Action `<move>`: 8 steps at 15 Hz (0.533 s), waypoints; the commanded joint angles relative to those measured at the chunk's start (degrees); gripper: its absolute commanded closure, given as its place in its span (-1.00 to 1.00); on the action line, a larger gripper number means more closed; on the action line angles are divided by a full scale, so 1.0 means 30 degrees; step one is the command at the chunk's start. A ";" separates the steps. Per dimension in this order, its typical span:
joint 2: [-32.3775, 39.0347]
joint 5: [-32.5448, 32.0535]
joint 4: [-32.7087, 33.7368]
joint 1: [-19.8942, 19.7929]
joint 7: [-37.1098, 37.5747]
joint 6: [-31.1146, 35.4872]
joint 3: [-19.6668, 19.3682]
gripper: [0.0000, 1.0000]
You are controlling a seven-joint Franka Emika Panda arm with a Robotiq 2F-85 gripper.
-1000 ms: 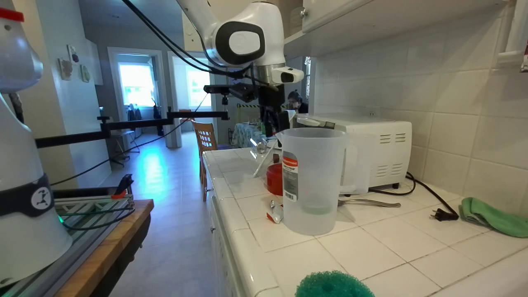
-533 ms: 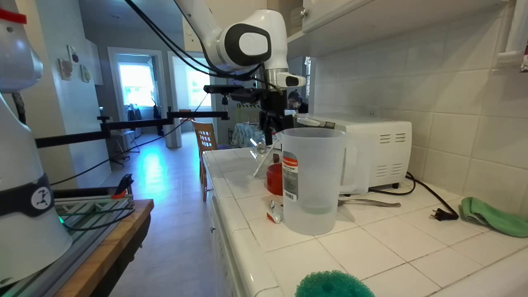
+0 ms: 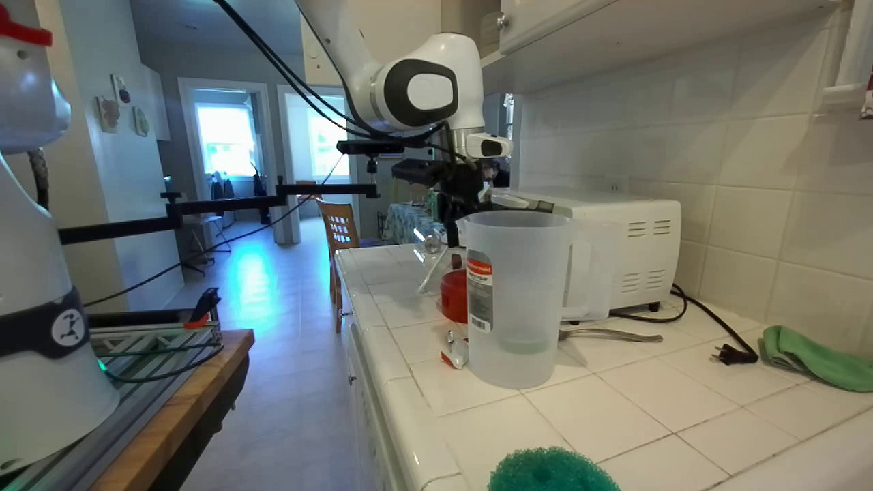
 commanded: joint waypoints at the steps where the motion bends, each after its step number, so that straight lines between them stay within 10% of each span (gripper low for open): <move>1: 0.0425 -0.0569 0.0323 0.0136 0.0706 0.0053 -0.0281 -1.00; 8: 0.0665 -0.1091 0.0113 0.0166 0.1204 0.0383 -0.0620 -0.97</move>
